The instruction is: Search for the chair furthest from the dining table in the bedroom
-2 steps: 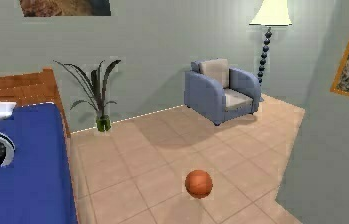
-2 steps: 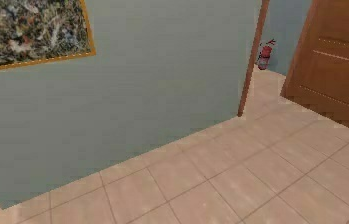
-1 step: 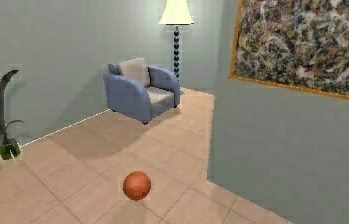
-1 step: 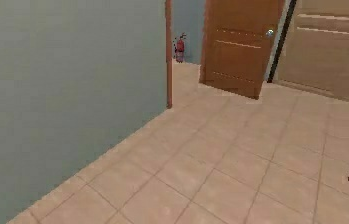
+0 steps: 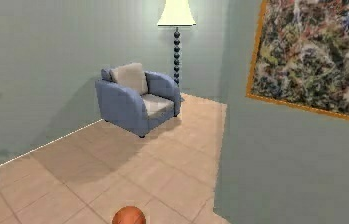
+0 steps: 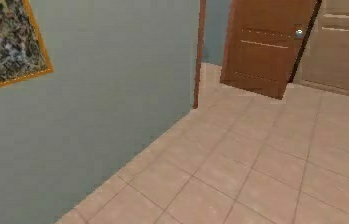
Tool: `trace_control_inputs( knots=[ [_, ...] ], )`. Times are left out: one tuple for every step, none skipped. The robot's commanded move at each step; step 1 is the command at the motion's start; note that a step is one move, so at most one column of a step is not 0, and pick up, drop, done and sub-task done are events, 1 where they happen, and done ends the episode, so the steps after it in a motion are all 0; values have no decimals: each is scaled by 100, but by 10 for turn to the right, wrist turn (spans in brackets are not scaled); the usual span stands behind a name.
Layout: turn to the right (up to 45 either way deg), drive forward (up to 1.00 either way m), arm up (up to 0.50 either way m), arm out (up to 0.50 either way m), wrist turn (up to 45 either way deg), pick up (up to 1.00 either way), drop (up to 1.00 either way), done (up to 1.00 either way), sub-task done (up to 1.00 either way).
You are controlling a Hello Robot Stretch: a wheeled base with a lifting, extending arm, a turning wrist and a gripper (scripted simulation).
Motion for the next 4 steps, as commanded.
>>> trace_control_inputs(
  knots=[
    [-450, 0, 0, 0, 0, 0, 0, 0, 0],
    [-60, 0, 0, 0, 0, 0, 0, 0, 0],
    [0, 100, 0, 0, 0, 0, 0, 0, 0],
    [420, 0, 0, 0, 0, 0, 0, 0, 0]
  ],
)
